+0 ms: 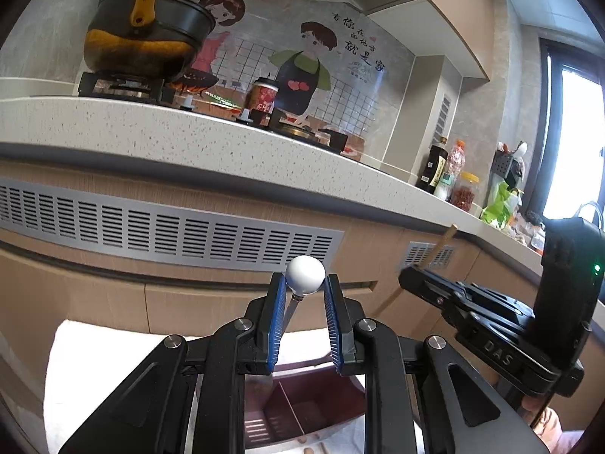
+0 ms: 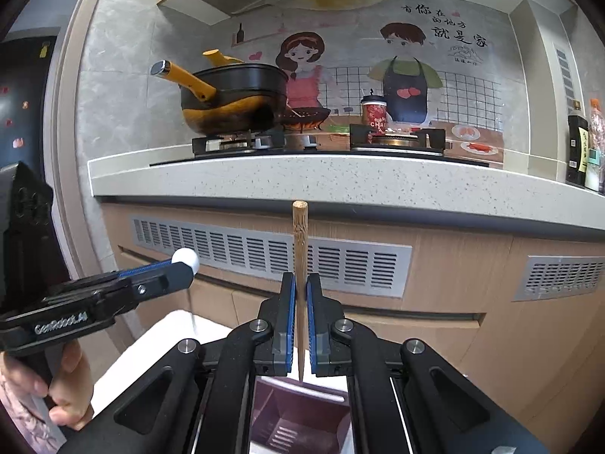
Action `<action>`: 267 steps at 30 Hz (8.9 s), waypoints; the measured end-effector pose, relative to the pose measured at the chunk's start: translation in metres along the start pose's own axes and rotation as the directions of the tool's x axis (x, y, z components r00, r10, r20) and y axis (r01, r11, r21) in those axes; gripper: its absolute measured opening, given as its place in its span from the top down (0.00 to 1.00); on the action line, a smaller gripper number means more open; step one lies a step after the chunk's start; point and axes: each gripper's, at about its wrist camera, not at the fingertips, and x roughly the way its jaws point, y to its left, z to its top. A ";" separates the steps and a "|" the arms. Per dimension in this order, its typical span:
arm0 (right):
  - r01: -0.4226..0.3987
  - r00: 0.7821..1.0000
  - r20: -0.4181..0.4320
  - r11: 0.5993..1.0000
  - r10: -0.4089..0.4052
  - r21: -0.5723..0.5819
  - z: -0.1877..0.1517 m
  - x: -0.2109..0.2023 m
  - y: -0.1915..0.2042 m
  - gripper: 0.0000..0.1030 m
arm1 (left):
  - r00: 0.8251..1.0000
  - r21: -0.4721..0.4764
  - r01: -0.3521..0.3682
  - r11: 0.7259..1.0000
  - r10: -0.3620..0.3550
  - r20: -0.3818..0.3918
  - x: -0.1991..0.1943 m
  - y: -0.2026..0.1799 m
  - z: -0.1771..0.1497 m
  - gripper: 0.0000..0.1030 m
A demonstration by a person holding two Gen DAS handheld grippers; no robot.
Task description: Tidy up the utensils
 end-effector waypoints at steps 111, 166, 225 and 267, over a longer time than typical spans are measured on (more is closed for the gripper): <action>0.043 0.918 -0.388 0.992 -0.087 -0.122 -0.234 -0.117 0.042 0.27 | 0.900 0.207 -0.348 0.914 0.388 -0.202 -0.162 -0.041 -0.223 0.67; -0.294 0.740 -0.660 0.944 0.127 -0.149 -0.216 -0.060 0.032 0.97 | 0.939 0.140 -0.254 0.957 0.278 -0.203 -0.159 -0.047 -0.182 0.68; -0.220 0.919 -0.328 0.975 0.217 0.029 -0.134 -0.119 0.014 0.73 | 0.987 0.104 -0.130 0.986 0.139 -0.081 -0.158 -0.076 -0.110 0.72; 0.156 0.739 -0.660 0.918 0.137 0.365 -0.230 -0.020 0.016 0.52 | 0.850 0.098 -0.349 0.932 0.359 -0.386 -0.115 0.016 -0.210 0.47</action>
